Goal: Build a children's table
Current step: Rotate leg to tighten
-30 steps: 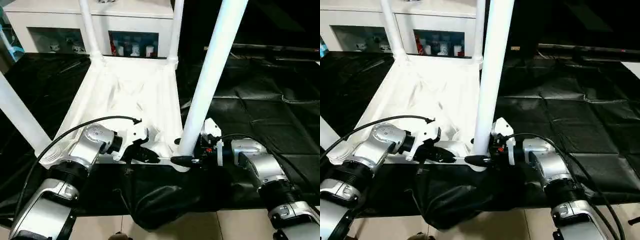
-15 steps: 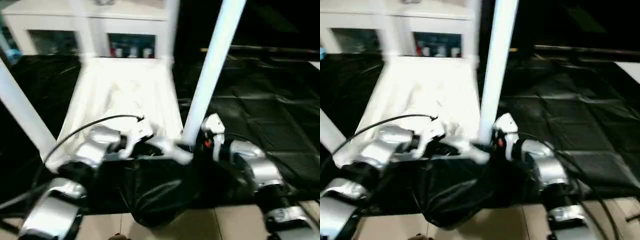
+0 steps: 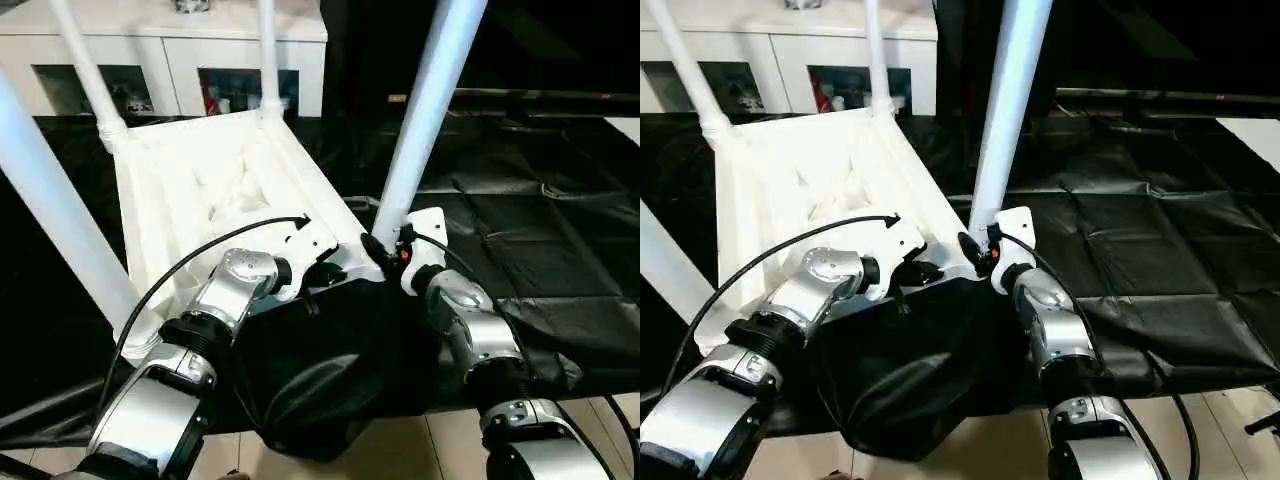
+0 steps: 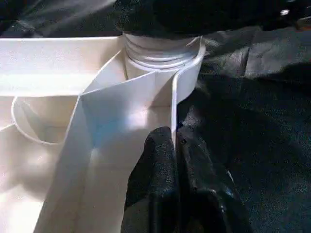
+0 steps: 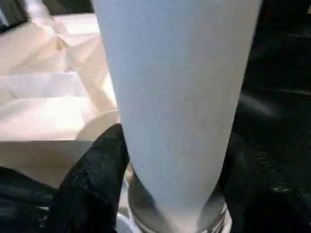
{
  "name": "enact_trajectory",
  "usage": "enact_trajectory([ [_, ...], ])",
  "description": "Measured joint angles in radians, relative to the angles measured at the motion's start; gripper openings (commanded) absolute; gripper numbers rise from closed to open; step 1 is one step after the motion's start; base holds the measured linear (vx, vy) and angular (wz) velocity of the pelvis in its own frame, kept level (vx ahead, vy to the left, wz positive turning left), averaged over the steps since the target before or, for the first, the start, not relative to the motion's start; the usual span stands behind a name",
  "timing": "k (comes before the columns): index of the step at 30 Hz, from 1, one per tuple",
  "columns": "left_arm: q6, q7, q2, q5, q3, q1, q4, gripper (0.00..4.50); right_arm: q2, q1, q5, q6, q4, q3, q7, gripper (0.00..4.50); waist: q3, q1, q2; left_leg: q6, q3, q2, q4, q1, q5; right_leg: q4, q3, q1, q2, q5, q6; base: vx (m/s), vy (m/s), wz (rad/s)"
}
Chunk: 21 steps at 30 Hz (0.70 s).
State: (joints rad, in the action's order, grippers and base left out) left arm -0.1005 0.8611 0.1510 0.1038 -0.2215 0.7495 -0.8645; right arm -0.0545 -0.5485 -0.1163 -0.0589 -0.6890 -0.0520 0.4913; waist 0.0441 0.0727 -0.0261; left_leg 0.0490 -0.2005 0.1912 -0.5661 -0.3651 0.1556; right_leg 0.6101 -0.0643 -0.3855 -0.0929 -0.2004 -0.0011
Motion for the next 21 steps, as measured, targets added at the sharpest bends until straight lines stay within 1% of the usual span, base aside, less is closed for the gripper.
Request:
enact_trajectory([
  [1, 0.000, 0.010, 0.005, 0.000, 0.002, -0.003, 0.005, 0.00, -0.005, 0.001, 0.000, 0.000, 0.000, 0.000, 0.023, 3.11, 0.000, 0.000, 0.000, 0.000, 0.000, 0.000, 0.001, 0.000, 0.000, 0.000, 0.000, 0.000, 0.000, 0.000, 0.000, 0.000, 0.000, 0.00],
  [2, 0.000, 0.026, 0.010, 0.000, 0.002, -0.008, 0.014, 0.00, -0.016, 0.003, -0.001, -0.003, 0.005, 0.003, 0.052, 3.11, 0.000, 0.000, 0.000, 0.000, 0.000, 0.000, 0.001, 0.000, 0.000, 0.000, -0.001, 0.000, 0.000, 0.000, 0.000, 0.000, 0.000, 0.00],
  [4, 0.013, 0.094, 0.043, -0.009, -0.004, -0.028, 0.042, 0.00, -0.079, 0.021, -0.009, -0.024, 0.041, 0.051, 0.197, 3.11, 0.000, 0.001, 0.000, 0.000, 0.001, 0.000, 0.002, 0.000, 0.000, 0.000, -0.001, -0.001, 0.001, 0.000, 0.000, 0.000, 0.000, 0.00],
  [6, 0.039, 0.154, 0.079, -0.012, -0.011, -0.040, 0.057, 0.00, -0.104, 0.031, -0.021, -0.041, 0.063, 0.061, 0.293, 3.11, 0.000, 0.001, 0.000, 0.000, 0.001, 0.001, 0.004, 0.000, 0.000, 0.001, -0.001, -0.001, 0.001, 0.000, 0.000, 0.000, 0.000, 0.00],
  [9, 0.078, 0.231, 0.111, -0.022, -0.020, -0.049, 0.062, 0.00, -0.144, 0.038, -0.043, -0.065, 0.087, 0.084, 0.404, 3.11, 0.000, 0.010, -0.001, 0.000, 0.001, 0.001, 0.004, -0.002, 0.000, 0.000, -0.002, -0.002, 0.001, 0.000, 0.000, 0.000, 0.000, 0.00],
  [12, 0.083, 0.317, 0.130, -0.034, -0.031, -0.060, 0.085, 0.00, -0.180, 0.038, -0.053, -0.089, 0.104, 0.110, 0.517, 3.11, 0.001, 0.019, -0.002, 0.000, 0.000, 0.001, 0.004, -0.003, 0.001, -0.001, -0.001, -0.002, 0.001, 0.000, 0.000, 0.000, 0.000, 0.00],
  [14, 0.082, 0.385, 0.151, -0.048, -0.036, -0.078, 0.118, 0.00, -0.206, 0.038, -0.062, -0.105, 0.123, 0.148, 0.604, 2.81, 0.001, 0.028, -0.002, 0.000, 0.000, 0.001, 0.004, -0.004, 0.001, -0.001, -0.002, -0.003, 0.001, 0.000, 0.000, 0.000, 0.000, 0.00],
  [15, 0.082, 0.408, 0.160, -0.052, -0.037, -0.081, 0.126, 0.00, -0.216, 0.040, -0.066, -0.108, 0.127, 0.152, 0.633, 2.81, 0.001, 0.031, -0.002, 0.000, 0.000, 0.001, 0.003, -0.004, 0.001, -0.001, -0.002, -0.003, 0.001, 0.000, 0.000, 0.000, 0.000, 0.00],
  [16, 0.082, 0.428, 0.168, -0.057, -0.039, -0.083, 0.126, 0.00, -0.224, 0.041, -0.067, -0.109, 0.128, 0.160, 0.651, 2.78, 0.001, 0.032, -0.002, 0.000, 0.000, 0.001, 0.003, -0.005, 0.001, -0.001, -0.002, -0.003, 0.001, 0.000, -0.001, 0.000, 0.000, 0.00],
  [19, 0.082, 0.470, 0.182, -0.071, -0.049, -0.083, 0.127, 0.00, -0.247, 0.041, -0.066, -0.112, 0.138, 0.184, 0.708, 2.42, 0.002, 0.034, -0.003, 0.000, 0.000, 0.001, 0.002, -0.005, 0.001, 0.000, -0.001, -0.004, 0.001, 0.000, -0.001, 0.000, 0.000, 0.00],
  [21, 0.082, 0.485, 0.186, -0.074, -0.050, -0.083, 0.128, 0.00, -0.255, 0.041, -0.065, -0.103, 0.150, 0.196, 0.719, 2.35, 0.002, 0.034, -0.003, 0.000, 0.000, 0.001, 0.002, -0.005, 0.001, 0.000, -0.001, -0.004, 0.001, 0.000, -0.001, 0.000, 0.000, 0.00],
])
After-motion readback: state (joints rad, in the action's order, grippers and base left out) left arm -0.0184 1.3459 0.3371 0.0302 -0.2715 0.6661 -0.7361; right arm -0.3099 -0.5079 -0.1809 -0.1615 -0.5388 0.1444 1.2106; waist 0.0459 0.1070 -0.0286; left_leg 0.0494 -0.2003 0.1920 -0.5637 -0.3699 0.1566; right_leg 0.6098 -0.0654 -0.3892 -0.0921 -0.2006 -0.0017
